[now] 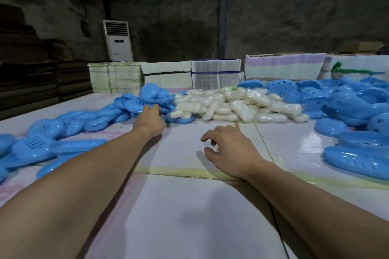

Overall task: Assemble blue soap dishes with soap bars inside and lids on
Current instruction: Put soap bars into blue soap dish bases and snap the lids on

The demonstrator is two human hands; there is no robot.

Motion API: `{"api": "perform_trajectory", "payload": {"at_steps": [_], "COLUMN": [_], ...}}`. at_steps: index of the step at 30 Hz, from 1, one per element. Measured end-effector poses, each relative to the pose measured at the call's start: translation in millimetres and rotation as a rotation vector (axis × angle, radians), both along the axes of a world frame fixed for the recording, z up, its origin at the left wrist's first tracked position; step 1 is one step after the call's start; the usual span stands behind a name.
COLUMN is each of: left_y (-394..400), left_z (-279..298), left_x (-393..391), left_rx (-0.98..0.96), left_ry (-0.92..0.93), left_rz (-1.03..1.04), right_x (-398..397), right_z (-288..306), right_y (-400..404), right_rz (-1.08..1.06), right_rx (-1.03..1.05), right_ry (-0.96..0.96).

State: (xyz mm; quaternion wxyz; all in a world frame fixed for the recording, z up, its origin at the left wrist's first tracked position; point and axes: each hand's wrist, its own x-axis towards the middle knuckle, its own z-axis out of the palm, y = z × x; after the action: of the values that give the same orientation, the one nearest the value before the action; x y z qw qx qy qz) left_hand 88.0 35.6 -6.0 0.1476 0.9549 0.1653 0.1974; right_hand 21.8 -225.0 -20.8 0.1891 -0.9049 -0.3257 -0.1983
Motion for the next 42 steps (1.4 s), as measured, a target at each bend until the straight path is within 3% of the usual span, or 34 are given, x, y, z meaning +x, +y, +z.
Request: {"api": "perform_trajectory", "payload": {"at_steps": [3, 5, 7, 9, 12, 15, 19, 25, 30, 35, 39, 42], "left_y": [11.1, 12.9, 22.7, 37.8, 47.4, 41.6, 29.1, -9.0, -63.0, -114.3, -122.9, -117.7], "left_z": [4.4, 10.0, 13.6, 13.8, 9.6, 8.0, 11.7, 15.8, 25.6, 3.1, -19.0, -15.8], "left_x": [8.1, 12.7, 20.1, 27.7, 37.3, 45.7, 44.6, 12.0, -44.1, -84.7, -98.3, -97.5], "left_rx": [-0.028, -0.288, -0.695, -0.997, -1.249, -1.396, -1.266, -0.635, -0.288, -0.192, -0.146, -0.210], "left_ry": [-0.008, -0.120, -0.283, -0.322, -0.362, -0.496, -0.446, -0.344, -0.294, -0.099, -0.066, -0.082], "left_rz": [0.151, 0.237, 0.342, 0.327, 0.174, 0.205, 0.148, -0.141, -0.452, -0.684, -0.724, -0.632], "right_x": [-1.8, -2.9, -2.3, -0.6, 1.5, 2.5, 3.2, 3.1, 4.1, 7.6, 9.9, 11.3], "right_z": [0.0, -0.3, -0.6, -1.5, -2.6, -3.2, -3.8, -3.5, 3.4, 14.5, 12.3, 11.4], "right_y": [4.2, 5.6, 5.9, 5.7, 6.4, 6.2, 5.3, 3.8, -3.0, -25.2, -43.2, -43.7], "right_rz": [0.045, 0.069, 0.082, 0.085, 0.098, 0.106, 0.100, 0.079, -0.059, -0.200, -0.218, -0.238], "right_rx": [-0.025, -0.036, -0.041, -0.046, -0.063, -0.061, -0.048, 0.014, 0.350, 0.666, 0.629, 0.565], "right_ry": [0.000, 0.004, 0.007, 0.017, 0.026, 0.036, 0.047, 0.052, 0.071, 0.127, 0.213, 0.264]}}
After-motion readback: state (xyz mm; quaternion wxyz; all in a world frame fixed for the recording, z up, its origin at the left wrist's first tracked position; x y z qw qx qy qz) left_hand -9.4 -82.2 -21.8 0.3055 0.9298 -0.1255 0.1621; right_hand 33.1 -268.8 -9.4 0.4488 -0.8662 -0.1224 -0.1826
